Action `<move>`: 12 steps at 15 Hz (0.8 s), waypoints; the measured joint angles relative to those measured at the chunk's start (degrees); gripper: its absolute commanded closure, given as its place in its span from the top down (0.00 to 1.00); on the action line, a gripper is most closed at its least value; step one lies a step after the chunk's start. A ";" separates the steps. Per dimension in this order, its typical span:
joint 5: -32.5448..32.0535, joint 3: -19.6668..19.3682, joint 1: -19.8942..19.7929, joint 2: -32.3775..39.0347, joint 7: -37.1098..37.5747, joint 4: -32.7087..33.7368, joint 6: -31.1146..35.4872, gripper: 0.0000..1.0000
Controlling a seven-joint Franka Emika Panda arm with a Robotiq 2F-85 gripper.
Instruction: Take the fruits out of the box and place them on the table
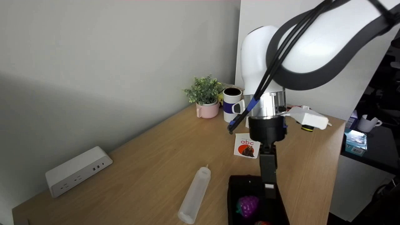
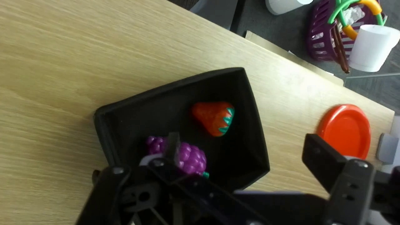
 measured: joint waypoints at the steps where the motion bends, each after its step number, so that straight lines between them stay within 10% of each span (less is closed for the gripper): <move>1: -0.22 0.16 -0.01 2.09 0.02 1.93 -0.55 1.00; 12: -7.18 1.16 0.47 20.69 5.52 21.83 -10.32 1.00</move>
